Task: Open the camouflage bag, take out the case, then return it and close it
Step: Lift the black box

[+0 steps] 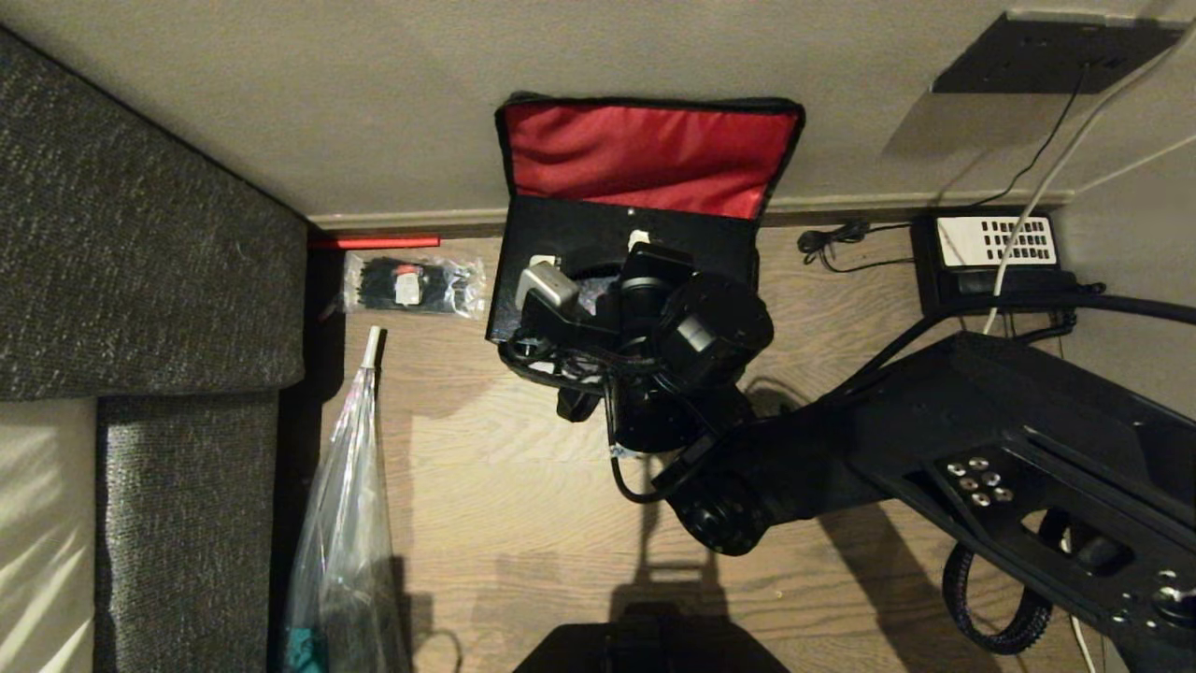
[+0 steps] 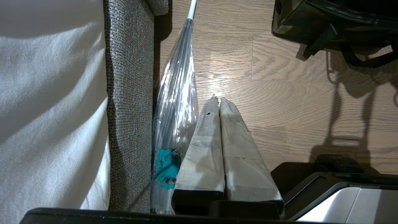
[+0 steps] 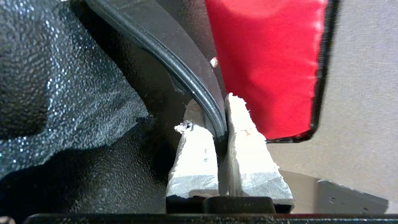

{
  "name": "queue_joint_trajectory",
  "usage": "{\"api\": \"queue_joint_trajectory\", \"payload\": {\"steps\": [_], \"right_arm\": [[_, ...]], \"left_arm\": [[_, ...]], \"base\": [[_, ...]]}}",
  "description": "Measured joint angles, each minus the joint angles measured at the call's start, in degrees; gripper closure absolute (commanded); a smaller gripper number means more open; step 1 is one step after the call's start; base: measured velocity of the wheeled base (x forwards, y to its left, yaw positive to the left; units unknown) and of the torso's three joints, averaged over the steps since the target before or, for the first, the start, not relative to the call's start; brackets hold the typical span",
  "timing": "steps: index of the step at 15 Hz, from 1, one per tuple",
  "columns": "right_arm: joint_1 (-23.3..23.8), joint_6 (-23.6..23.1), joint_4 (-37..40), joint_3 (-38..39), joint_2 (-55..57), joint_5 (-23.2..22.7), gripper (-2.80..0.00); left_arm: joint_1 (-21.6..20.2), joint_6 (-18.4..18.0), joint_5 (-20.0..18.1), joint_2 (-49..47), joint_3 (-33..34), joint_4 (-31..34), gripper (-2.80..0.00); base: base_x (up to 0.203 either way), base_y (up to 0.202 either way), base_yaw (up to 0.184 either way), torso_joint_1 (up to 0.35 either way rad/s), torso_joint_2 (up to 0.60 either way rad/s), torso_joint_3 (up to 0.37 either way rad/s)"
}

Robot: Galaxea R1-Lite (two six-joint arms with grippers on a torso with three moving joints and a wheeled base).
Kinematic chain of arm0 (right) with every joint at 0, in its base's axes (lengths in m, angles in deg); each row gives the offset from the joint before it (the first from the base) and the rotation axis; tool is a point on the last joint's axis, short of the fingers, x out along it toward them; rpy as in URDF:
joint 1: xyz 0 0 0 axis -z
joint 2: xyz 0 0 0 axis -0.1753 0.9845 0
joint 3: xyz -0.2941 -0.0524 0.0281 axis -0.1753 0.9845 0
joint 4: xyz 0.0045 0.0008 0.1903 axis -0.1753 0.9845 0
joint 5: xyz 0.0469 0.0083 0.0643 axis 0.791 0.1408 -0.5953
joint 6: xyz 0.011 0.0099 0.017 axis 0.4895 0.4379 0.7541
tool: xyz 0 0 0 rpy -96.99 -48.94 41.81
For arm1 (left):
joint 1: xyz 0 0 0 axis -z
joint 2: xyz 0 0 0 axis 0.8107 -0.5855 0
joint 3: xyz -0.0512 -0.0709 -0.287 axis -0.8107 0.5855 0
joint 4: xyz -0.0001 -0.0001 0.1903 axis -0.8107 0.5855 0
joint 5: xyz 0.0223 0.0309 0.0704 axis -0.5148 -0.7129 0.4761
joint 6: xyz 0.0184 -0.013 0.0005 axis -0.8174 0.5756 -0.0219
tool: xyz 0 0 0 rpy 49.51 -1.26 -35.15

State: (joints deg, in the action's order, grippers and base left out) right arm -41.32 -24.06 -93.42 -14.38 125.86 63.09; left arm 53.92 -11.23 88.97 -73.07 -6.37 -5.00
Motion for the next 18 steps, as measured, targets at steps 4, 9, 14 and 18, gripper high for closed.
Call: {"api": "queue_joint_trajectory", "payload": {"steps": [4, 9, 14, 18], "right_arm": [[-0.5, -0.1, 0.2, -0.9, -0.9, 0.7, 0.0], [-1.1, -0.3, 1.5, -1.1, -2.9, 1.4, 0.0], [-2.4, -0.3, 2.6, -1.8, -4.2, 1.5, 0.0], [-2.5, 0.2, 2.3, -2.3, -4.6, 4.0, 0.0]], "left_arm": [[0.0, 0.0, 0.0, 0.0, 0.0, 0.0, 0.0], [0.0, 0.0, 0.0, 0.0, 0.0, 0.0, 0.0], [0.0, 0.0, 0.0, 0.0, 0.0, 0.0, 0.0], [0.0, 0.0, 0.0, 0.0, 0.0, 0.0, 0.0]], "base": [[0.0, 0.0, 0.0, 0.0, 0.0, 0.0], [0.0, 0.0, 0.0, 0.0, 0.0, 0.0], [0.0, 0.0, 0.0, 0.0, 0.0, 0.0], [0.0, 0.0, 0.0, 0.0, 0.0, 0.0]]}}
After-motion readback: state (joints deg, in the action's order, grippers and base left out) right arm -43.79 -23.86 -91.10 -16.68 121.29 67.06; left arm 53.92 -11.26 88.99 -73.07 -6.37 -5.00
